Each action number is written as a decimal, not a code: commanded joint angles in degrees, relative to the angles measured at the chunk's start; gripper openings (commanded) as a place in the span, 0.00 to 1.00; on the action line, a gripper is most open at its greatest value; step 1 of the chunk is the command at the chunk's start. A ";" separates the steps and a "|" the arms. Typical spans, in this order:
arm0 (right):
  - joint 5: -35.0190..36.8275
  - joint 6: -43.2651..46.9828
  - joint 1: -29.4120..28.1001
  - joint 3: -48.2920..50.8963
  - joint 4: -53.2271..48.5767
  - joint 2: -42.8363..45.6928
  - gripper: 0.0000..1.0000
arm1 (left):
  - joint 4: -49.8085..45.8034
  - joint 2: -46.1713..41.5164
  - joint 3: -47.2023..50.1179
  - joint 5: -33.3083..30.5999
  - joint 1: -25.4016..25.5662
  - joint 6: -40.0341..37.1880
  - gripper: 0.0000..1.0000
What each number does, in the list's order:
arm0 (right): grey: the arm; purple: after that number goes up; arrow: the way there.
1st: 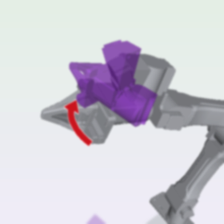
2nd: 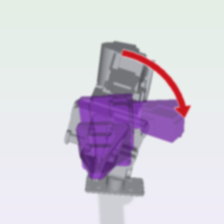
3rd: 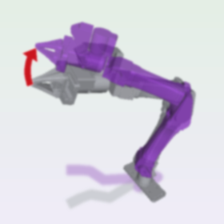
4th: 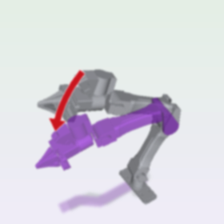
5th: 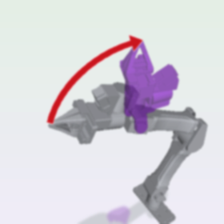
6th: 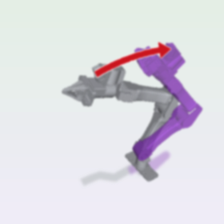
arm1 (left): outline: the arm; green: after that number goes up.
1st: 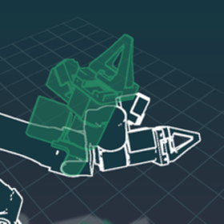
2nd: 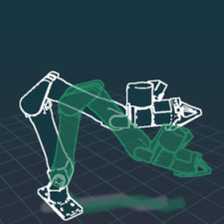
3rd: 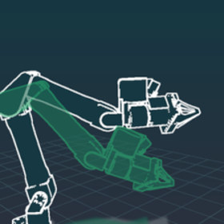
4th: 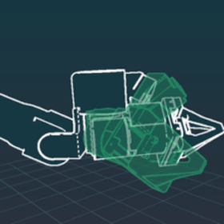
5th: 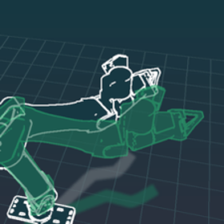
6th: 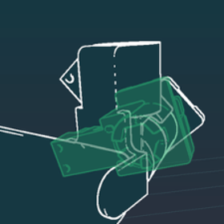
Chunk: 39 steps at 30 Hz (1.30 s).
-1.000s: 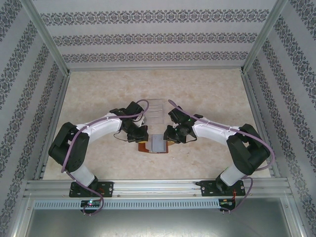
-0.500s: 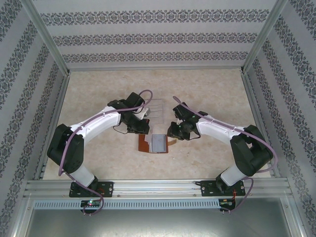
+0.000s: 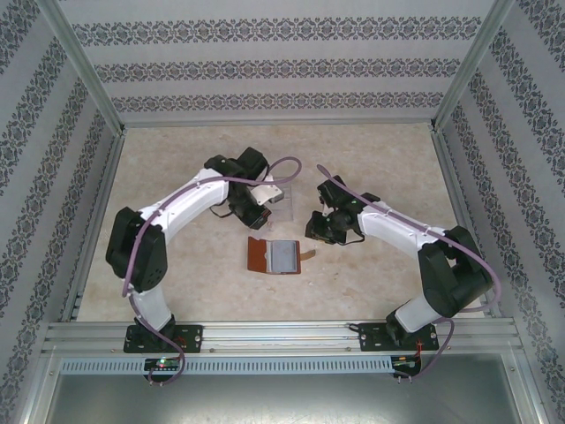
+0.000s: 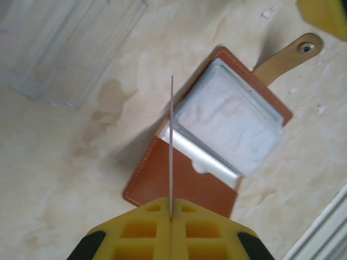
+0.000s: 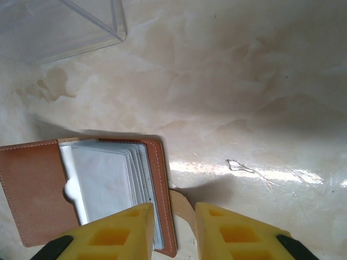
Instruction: Take the credit cards out of the card holder
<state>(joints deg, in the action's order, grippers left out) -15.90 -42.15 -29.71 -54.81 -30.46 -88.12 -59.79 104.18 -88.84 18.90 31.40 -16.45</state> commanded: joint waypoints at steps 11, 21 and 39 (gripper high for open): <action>1.68 1.97 2.65 -2.31 -3.64 3.73 0.29 | -17.44 15.81 -28.18 -10.07 -0.08 -25.69 0.00; 1.98 3.25 7.64 -0.15 -4.59 6.72 0.28 | -23.52 25.33 -42.81 -10.12 0.03 -33.38 0.00; 0.61 5.85 16.28 3.87 -5.64 11.12 0.29 | -26.11 34.75 -49.72 -10.63 0.68 -36.29 0.00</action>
<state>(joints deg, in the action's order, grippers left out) -15.29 -37.32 -14.04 -52.16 -35.03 -78.46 -81.91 137.40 -137.14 8.29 31.51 -50.72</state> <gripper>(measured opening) 0.287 0.047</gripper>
